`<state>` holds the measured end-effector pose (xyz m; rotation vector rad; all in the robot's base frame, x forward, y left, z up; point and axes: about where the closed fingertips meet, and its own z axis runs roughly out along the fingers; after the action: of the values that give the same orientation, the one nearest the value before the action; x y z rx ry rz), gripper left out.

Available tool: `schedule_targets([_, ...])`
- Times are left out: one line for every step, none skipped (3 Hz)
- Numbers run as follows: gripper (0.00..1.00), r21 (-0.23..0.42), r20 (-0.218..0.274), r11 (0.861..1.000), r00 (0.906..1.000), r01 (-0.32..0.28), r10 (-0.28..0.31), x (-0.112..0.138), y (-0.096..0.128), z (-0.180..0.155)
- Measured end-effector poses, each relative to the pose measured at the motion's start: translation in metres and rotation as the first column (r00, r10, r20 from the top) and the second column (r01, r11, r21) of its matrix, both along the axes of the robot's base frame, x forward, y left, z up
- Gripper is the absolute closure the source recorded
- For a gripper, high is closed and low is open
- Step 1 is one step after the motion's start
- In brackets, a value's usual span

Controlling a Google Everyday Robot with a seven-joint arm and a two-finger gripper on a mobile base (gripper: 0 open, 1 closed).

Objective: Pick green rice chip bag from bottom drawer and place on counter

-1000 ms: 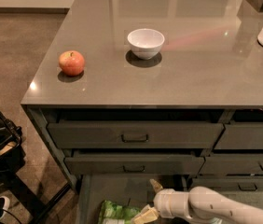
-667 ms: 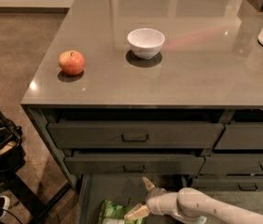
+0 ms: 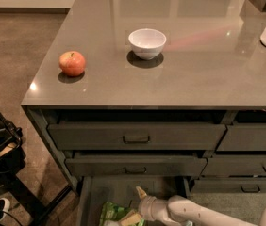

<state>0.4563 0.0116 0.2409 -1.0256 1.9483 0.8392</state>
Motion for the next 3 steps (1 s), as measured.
schedule_targets([0.0, 0.002, -0.002, 1.0, 1.0, -0.003, 0.003, -0.002, 0.001, 0.0])
schedule_targets([0.0, -0.02, -0.006, 1.0, 0.9997, -0.022, 0.022, -0.009, 0.018, -0.012])
schedule_targets([0.0, -0.076, -0.001, 0.996, 0.9993, -0.038, 0.038, -0.016, 0.029, -0.029])
